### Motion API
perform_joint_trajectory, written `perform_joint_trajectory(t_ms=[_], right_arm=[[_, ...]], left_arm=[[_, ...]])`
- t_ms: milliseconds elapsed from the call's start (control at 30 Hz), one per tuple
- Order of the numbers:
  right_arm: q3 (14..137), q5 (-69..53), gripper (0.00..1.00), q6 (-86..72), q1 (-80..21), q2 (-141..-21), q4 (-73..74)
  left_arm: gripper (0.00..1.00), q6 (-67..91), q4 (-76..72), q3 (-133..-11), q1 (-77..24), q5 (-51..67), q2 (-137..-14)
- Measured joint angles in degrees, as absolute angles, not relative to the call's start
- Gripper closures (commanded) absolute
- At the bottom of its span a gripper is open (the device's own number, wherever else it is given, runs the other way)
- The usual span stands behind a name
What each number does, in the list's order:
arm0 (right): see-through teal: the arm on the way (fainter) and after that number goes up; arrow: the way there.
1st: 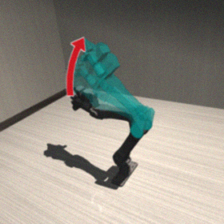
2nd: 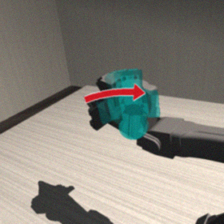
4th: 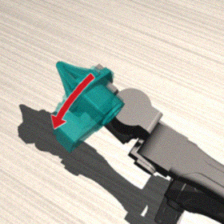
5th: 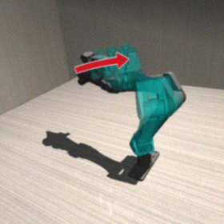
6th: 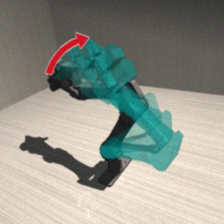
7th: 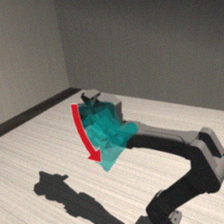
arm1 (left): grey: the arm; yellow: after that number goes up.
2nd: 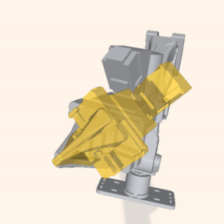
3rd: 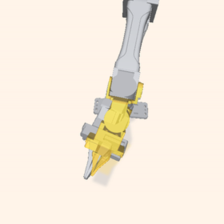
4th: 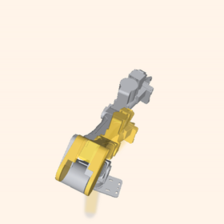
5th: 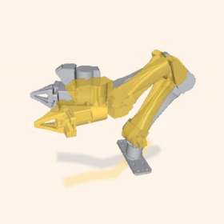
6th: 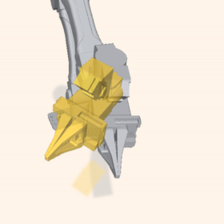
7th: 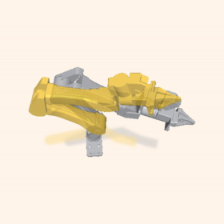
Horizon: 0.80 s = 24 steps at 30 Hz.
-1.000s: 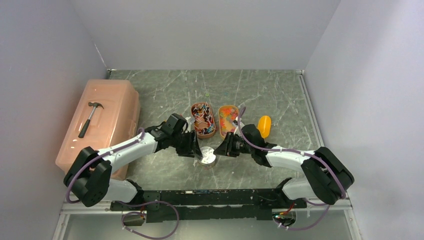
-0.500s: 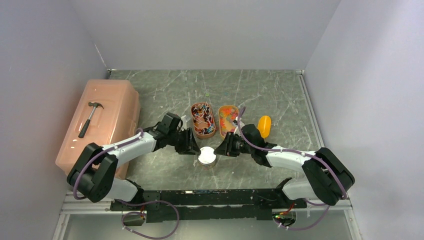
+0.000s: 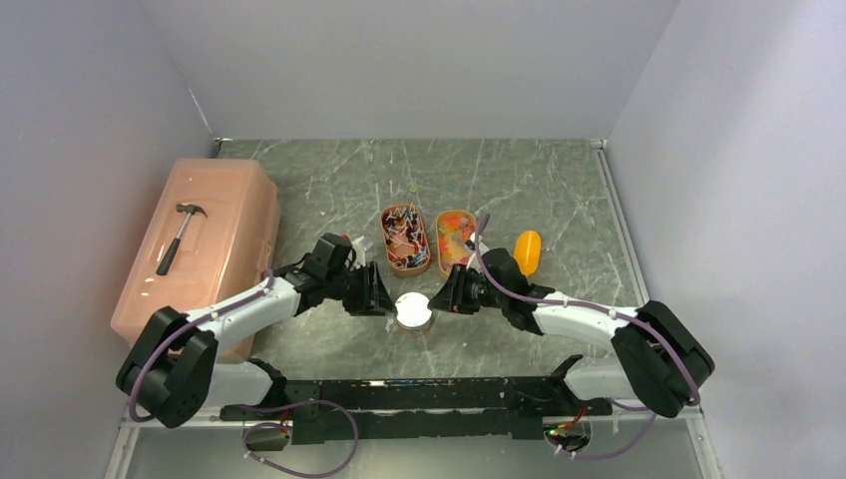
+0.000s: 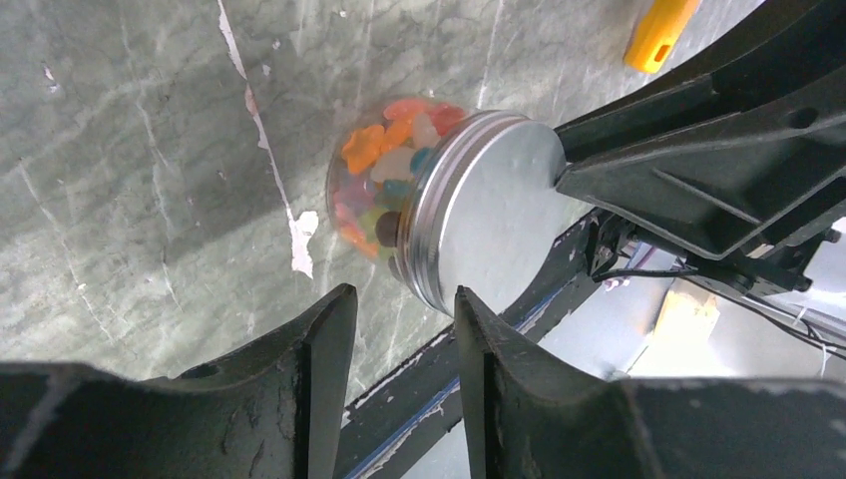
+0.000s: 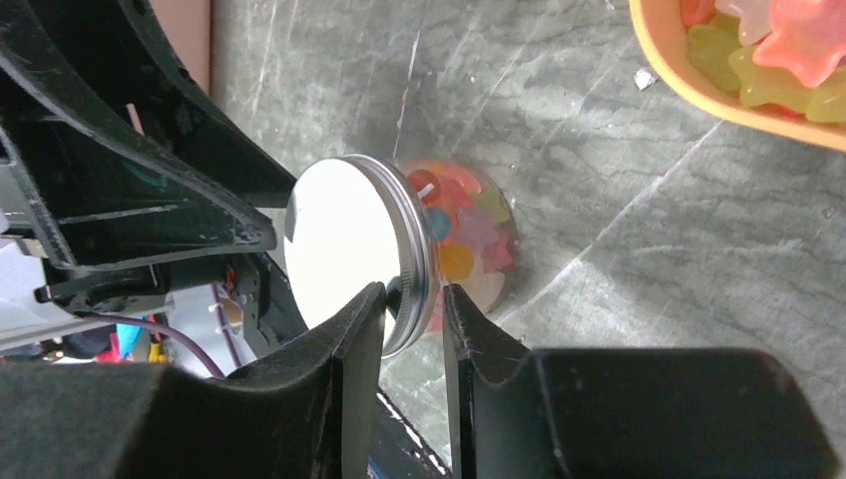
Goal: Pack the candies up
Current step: Close the bottle lid on the packing bottle.
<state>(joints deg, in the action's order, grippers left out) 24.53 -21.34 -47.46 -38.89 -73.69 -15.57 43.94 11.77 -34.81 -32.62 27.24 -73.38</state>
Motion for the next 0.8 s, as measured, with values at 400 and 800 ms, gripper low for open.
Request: perform_joint_trajectory(t_ms=[400, 800], right_arm=[[26.9, -16.0, 0.63, -46.7, -45.2, -71.0, -8.9], [27.0, -12.4, 0.62, -47.1, -47.7, -71.6, -8.0]], left_arm=[[0.51, 43.1, 12.2, -33.6, -32.7, 28.1, -70.4], [0.58, 44.4, 7.5, -31.0, -33.8, 30.2, -72.7]])
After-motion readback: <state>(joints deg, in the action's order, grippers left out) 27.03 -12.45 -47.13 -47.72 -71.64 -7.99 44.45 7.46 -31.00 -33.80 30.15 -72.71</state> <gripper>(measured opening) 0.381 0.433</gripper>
